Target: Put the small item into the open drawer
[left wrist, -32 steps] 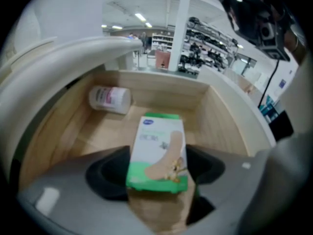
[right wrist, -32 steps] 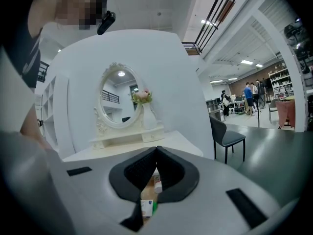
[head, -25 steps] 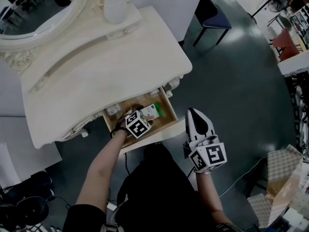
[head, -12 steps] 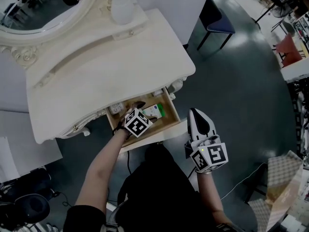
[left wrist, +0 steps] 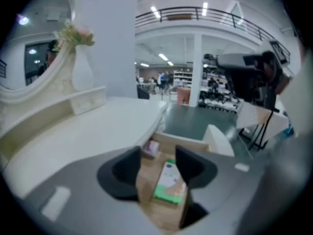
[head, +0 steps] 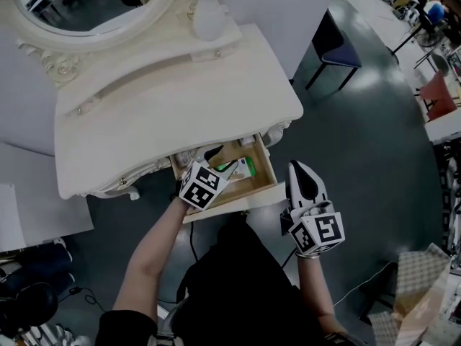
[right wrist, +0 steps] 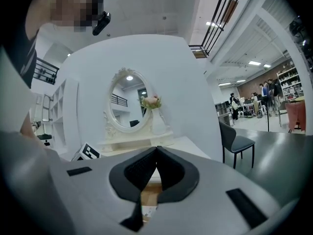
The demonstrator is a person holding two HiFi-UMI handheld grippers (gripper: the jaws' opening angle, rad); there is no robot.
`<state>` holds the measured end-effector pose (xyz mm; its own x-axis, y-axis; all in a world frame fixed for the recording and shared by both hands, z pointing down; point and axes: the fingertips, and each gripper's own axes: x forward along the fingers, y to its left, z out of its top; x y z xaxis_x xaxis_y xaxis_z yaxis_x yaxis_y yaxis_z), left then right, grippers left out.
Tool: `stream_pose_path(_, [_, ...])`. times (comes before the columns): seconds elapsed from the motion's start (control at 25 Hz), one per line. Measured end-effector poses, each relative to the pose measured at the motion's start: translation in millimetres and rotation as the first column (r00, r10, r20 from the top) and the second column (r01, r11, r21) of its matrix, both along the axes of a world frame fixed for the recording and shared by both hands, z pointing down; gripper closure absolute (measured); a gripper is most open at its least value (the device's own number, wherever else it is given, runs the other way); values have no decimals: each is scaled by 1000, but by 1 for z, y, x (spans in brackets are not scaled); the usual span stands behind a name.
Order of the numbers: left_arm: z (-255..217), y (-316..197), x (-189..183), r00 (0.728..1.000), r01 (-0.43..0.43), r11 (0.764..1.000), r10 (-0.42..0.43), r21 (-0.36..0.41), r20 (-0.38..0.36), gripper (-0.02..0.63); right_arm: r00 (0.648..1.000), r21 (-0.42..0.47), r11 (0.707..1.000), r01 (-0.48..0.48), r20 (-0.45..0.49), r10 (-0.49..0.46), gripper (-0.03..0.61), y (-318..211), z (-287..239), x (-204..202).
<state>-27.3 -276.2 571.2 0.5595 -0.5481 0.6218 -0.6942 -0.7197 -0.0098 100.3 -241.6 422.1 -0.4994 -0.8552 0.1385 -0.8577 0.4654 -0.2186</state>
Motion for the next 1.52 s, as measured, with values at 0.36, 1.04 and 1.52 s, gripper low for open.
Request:
stream_pose_path(0.36, [-71,4,-51,960,257,956,-236,145,-148,519,999,35,998,51,0,-51,581,7,-13,-20])
stream_pose_path(1.04, [-134,58,-145,785,597,777,-514,200,-346,605,983,91,978,186,-9,-185,581,23,-32,-72])
stream_pose_path(1.52, [-150,99,-185,688,709,677,-603,197,-404,606,967,111,961,254,-34,-252,581,39,-40,-100])
